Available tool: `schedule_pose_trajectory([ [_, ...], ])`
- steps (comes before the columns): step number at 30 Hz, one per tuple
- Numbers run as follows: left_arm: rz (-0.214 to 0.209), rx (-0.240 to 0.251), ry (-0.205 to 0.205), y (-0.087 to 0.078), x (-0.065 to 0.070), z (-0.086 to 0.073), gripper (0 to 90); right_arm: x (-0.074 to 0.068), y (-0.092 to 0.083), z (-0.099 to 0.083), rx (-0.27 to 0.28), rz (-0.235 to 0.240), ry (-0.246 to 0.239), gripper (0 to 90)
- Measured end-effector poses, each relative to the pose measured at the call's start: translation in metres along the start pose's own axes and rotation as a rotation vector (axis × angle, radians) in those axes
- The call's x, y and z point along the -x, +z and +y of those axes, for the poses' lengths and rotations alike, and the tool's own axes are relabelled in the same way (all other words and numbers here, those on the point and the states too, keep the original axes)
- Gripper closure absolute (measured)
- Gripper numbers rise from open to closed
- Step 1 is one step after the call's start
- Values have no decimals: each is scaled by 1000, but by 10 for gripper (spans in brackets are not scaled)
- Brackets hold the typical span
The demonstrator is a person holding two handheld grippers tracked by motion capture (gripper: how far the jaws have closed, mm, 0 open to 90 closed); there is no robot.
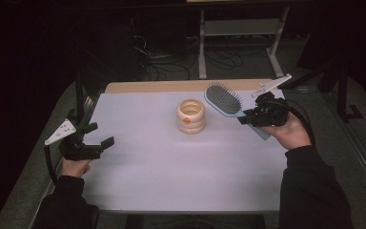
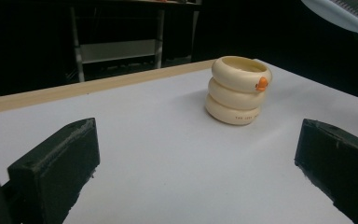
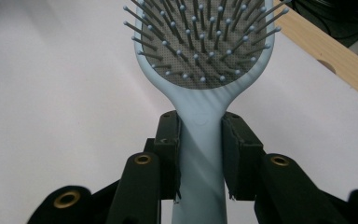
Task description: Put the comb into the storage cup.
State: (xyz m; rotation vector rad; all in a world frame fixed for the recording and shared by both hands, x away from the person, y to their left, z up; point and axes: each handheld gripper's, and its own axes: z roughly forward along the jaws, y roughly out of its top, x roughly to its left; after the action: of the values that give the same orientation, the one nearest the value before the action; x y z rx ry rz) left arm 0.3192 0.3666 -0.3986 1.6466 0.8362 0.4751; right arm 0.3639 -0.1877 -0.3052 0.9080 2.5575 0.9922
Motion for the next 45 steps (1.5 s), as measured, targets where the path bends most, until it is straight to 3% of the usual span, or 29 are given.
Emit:
schedule_pose_trajectory([
  [9,-29,-16,18,9,4,12,0,-8,-1,13,5,8,-30,686],
  [24,-90,-7,56,26,16,50,0,-19,-6,34,20,12,-72,685],
  [45,-151,-37,110,53,30,73,0,-32,6,56,25,32,-107,686],
])
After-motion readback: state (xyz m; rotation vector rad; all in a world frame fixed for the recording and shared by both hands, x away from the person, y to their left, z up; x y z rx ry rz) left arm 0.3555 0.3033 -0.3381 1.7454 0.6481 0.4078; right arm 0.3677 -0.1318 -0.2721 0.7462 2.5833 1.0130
